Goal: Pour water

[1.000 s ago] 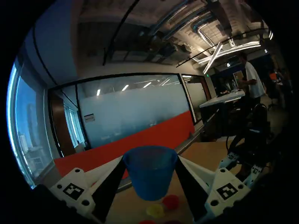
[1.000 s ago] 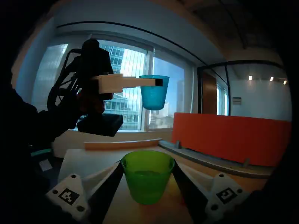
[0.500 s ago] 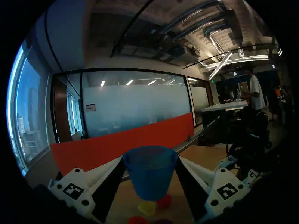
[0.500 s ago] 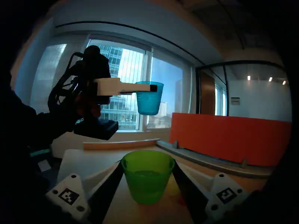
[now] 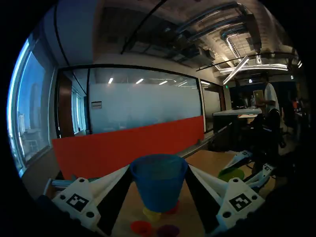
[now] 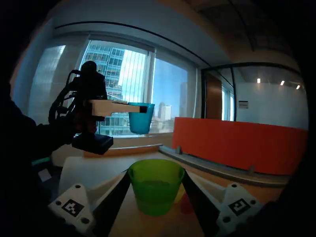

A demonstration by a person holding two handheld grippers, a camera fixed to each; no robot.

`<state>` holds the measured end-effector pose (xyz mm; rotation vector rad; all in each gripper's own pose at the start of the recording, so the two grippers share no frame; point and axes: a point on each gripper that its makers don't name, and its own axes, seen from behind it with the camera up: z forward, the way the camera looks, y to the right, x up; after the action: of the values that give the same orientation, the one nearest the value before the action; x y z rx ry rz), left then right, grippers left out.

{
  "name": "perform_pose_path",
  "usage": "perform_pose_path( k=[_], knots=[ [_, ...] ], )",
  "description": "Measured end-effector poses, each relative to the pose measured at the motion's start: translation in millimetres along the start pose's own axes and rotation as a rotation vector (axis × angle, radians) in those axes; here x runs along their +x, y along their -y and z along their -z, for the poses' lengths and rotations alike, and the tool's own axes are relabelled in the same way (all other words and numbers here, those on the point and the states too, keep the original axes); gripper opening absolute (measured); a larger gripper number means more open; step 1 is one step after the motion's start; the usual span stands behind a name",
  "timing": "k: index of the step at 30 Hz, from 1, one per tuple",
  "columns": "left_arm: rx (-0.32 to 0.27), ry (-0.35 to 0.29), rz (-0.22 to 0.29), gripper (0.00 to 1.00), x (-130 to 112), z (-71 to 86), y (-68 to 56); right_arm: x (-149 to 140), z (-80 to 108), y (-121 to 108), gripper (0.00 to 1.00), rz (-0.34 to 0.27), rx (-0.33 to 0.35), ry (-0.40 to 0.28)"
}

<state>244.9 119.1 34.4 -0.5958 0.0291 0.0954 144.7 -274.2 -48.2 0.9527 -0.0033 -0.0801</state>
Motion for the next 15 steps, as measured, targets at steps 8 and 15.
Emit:
perform_pose_path(
  k=[8, 15],
  knots=[
    [-0.018, 0.020, 0.029, 0.88, -26.0, 5.7, -5.1, 5.6, 12.5, -10.3, 0.92, -0.017, -0.017, 0.012],
    [-0.032, 0.028, 0.053, 0.88, -43.3, 10.5, -10.0, 8.5, 18.2, -16.2, 0.91, -0.028, -0.025, 0.021]
  ],
)
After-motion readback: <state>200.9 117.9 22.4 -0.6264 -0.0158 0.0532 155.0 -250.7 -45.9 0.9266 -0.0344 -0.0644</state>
